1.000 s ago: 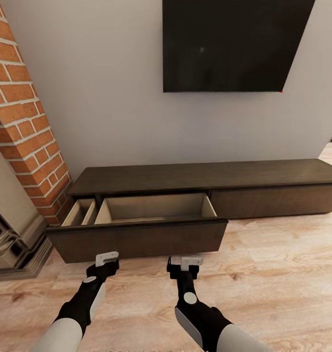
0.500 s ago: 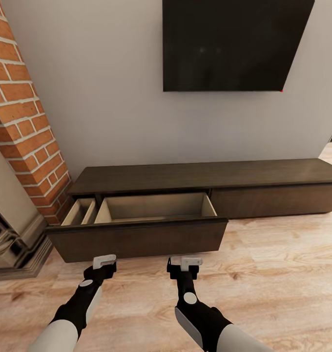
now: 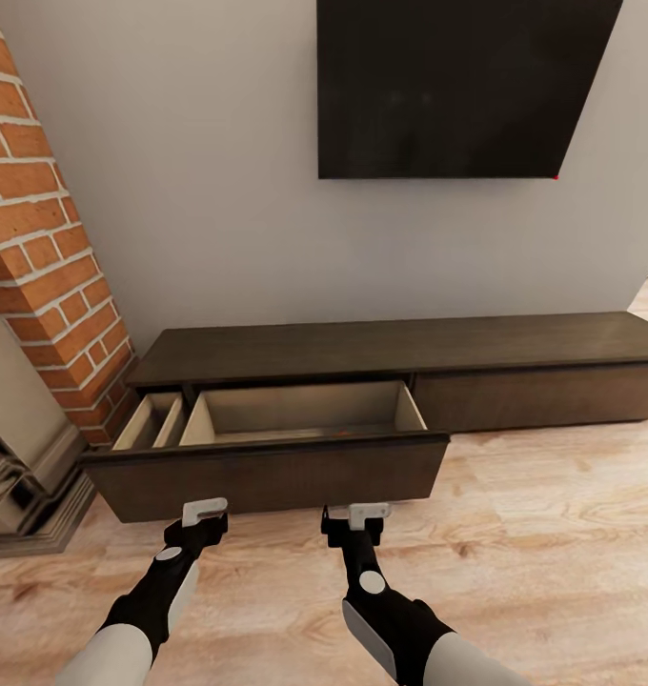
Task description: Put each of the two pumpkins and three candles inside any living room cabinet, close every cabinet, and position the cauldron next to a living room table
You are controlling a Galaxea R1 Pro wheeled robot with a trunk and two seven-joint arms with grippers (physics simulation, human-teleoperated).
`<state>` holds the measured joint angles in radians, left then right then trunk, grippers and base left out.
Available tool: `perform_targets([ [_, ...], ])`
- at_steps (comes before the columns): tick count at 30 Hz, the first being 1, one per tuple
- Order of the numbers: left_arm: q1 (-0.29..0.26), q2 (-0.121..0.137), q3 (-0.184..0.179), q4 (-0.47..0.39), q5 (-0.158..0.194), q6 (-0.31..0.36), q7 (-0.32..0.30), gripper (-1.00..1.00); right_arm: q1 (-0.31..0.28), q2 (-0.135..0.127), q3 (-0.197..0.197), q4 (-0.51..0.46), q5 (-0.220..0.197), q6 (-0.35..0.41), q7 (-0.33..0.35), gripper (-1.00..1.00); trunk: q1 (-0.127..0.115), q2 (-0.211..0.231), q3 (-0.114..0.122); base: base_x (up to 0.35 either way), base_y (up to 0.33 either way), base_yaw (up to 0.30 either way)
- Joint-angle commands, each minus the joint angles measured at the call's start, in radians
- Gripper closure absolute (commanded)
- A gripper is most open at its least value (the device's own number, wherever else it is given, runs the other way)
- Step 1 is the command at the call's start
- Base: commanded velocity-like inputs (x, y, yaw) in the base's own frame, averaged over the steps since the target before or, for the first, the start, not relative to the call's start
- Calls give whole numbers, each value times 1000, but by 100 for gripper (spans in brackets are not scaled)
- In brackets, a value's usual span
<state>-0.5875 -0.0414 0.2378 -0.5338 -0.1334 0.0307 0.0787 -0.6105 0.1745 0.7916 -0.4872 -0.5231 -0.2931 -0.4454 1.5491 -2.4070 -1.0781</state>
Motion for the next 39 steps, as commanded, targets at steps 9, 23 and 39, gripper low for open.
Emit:
perform_targets([
  [9, 0, 0, 0, 0, 0, -3, 2, -100, -1, 0, -2, 4, -1, 21, 3, -100, 0, 0, 0, 235, 0, 0],
  [23, 0, -1, 0, 35, 1, -105, 2, -100, -4, 0, -7, 14, -1, 45, 4, -100, 0, 0, 0, 20, 0, 0],
  [39, 0, -2, -1, 38, 0, -110, -2, -100, -115, 0, -12, 192, -15, 67, 145, -100, 0, 0, 0, 0, 0, 0],
])
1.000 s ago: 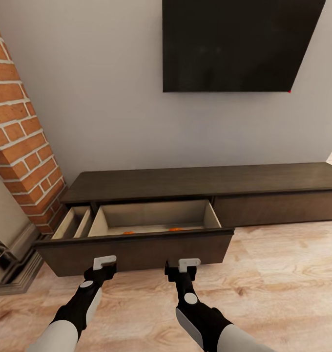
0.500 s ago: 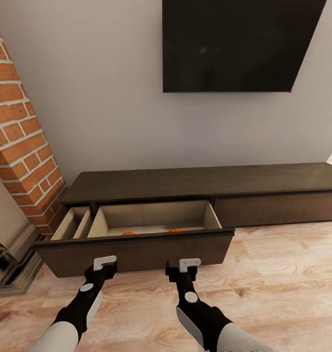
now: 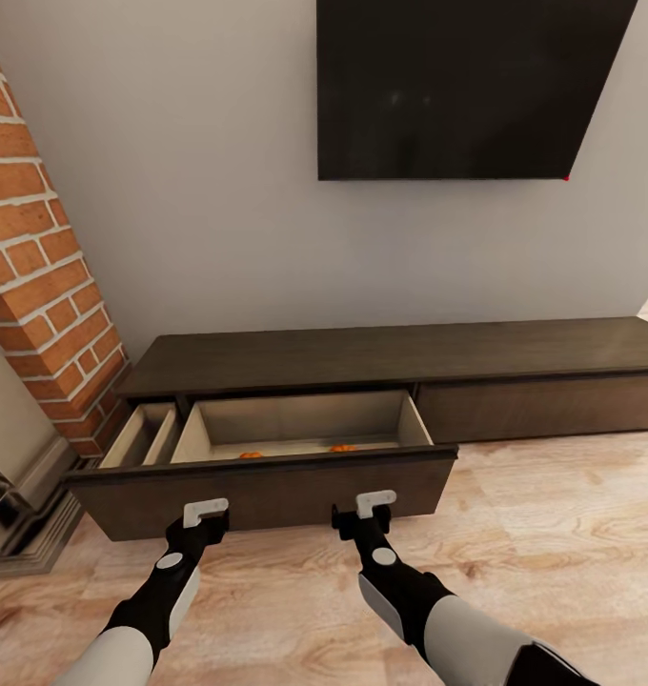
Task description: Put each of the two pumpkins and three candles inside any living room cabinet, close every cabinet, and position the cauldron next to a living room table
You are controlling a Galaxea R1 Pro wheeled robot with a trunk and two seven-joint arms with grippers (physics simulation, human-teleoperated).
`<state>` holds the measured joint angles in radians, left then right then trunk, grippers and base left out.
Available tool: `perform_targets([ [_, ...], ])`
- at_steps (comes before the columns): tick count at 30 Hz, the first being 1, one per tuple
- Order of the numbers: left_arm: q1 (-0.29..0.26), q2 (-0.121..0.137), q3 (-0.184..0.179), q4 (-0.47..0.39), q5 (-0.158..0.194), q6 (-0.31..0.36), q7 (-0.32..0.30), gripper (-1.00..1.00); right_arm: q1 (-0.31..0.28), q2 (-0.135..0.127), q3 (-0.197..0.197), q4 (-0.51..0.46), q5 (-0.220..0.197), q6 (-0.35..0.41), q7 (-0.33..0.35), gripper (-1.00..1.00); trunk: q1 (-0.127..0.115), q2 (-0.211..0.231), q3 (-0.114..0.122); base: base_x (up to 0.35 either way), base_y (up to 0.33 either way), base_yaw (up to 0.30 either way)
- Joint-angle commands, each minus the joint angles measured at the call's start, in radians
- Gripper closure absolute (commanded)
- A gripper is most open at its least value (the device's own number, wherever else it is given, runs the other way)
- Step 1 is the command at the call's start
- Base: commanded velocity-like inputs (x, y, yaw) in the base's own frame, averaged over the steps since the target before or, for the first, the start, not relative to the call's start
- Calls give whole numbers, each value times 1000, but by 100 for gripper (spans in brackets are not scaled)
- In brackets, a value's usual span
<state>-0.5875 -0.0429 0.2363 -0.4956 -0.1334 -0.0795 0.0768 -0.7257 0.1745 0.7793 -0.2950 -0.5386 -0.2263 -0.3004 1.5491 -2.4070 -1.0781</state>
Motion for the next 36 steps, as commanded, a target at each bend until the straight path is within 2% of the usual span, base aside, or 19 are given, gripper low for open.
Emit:
perform_targets([
  [1, 0, 0, 0, 0, 0, 0, 0, -100, -1, 0, 0, 2, 0, 5, 1, -100, 0, 0, 0, 7, 0, 0],
  [15, 0, 0, 0, 2, 0, 0, 0, -100, -1, 0, 0, 4, -1, 10, 1, -100, 0, 0, 0, 150, 0, 0],
  [36, 0, -1, 0, 2, 0, 0, 0, -100, -1, 0, -1, 5, -1, 10, 0, -100, 0, 0, 0, 87, 0, 0],
])
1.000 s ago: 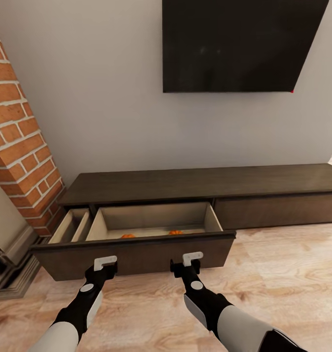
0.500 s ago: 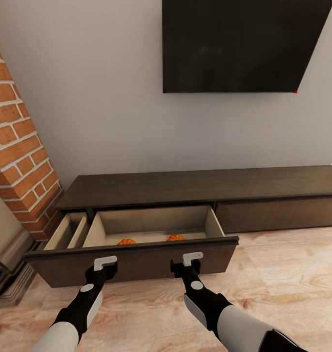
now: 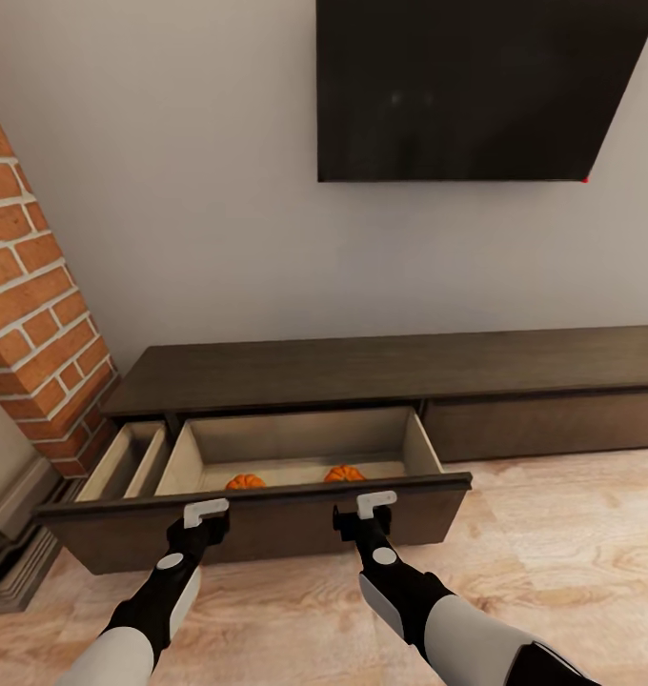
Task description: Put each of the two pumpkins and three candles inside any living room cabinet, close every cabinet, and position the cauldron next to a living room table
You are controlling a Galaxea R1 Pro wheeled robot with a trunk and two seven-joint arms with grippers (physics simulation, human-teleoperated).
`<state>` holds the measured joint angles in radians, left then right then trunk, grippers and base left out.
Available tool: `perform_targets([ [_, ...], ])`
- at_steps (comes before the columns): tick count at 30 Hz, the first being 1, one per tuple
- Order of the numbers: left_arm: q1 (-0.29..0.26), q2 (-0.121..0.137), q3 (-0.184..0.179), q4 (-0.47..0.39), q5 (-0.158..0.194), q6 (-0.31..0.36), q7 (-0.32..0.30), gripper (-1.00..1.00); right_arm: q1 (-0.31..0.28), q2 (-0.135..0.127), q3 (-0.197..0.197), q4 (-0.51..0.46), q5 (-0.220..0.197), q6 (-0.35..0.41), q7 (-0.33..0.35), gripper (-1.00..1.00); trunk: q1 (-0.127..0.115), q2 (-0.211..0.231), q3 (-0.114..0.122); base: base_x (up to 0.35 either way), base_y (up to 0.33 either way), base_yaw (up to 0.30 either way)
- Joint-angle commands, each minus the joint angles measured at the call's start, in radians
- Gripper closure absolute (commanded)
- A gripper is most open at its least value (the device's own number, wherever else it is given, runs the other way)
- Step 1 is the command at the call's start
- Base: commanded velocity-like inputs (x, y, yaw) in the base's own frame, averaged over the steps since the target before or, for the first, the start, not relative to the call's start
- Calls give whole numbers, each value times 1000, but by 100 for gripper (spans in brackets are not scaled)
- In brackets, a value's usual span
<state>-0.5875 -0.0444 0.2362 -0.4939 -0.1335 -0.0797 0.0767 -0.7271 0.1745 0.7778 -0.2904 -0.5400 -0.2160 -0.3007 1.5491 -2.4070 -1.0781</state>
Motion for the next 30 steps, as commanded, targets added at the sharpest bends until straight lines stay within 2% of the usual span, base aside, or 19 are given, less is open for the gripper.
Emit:
perform_targets([
  [1, 0, 0, 0, 0, 0, 0, 0, -100, 0, 0, 0, 0, 0, 0, 0, -100, 0, 0, 0, 46, 0, 0],
  [14, 0, 0, 0, 0, 0, 2, 0, -100, 0, 0, 0, -1, 0, 0, 0, -100, 0, 0, 0, 81, 0, 0],
  [30, 0, 0, 0, 0, 0, 3, 0, -100, 0, 0, 0, 0, 0, 0, 0, -100, 0, 0, 0, 208, 0, 0],
])
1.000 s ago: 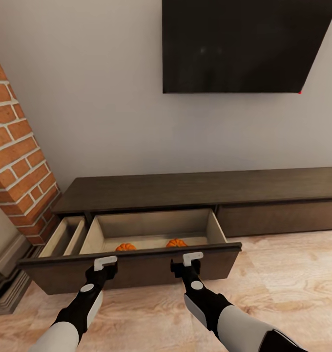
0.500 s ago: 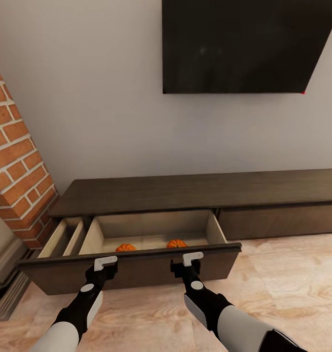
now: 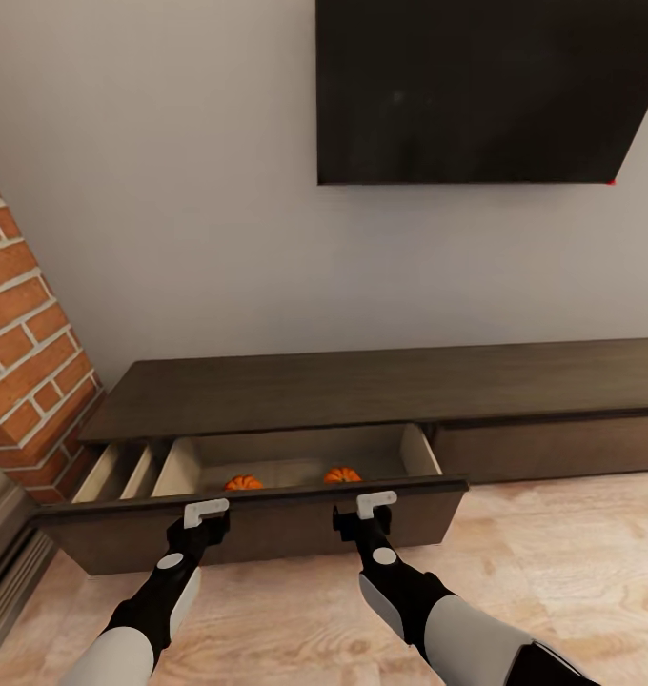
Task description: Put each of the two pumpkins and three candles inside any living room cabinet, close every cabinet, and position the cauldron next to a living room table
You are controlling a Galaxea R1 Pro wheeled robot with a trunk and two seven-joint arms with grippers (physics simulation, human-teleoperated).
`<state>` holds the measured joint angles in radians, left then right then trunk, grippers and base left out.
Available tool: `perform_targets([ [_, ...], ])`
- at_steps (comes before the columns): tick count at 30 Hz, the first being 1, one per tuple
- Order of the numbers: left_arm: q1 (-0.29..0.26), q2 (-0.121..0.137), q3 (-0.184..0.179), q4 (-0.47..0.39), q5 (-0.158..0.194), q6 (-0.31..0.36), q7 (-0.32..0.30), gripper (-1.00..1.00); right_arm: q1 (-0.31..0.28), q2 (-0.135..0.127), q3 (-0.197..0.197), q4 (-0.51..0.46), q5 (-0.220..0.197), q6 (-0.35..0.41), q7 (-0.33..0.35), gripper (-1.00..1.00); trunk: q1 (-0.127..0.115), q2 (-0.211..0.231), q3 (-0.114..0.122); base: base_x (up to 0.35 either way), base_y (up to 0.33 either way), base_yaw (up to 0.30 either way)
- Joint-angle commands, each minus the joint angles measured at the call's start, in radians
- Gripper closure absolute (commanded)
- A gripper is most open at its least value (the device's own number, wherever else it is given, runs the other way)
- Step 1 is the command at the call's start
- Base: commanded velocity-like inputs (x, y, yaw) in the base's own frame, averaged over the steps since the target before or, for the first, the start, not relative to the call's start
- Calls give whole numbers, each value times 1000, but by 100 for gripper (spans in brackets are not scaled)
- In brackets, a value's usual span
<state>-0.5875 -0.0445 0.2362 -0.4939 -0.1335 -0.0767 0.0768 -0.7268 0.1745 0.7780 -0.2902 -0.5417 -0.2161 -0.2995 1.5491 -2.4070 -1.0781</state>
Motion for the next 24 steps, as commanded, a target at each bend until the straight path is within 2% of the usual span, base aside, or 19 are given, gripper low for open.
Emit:
perform_targets([
  [1, 0, 0, 0, 0, 0, 0, 0, -100, 0, 0, 0, 0, 2, 0, -1, -100, 0, 0, 0, 214, 0, 0],
  [24, 0, 0, 0, 0, 0, 0, 0, -100, 0, 0, 0, -1, 2, 0, -1, -100, 0, 0, 0, 204, 0, 0],
])
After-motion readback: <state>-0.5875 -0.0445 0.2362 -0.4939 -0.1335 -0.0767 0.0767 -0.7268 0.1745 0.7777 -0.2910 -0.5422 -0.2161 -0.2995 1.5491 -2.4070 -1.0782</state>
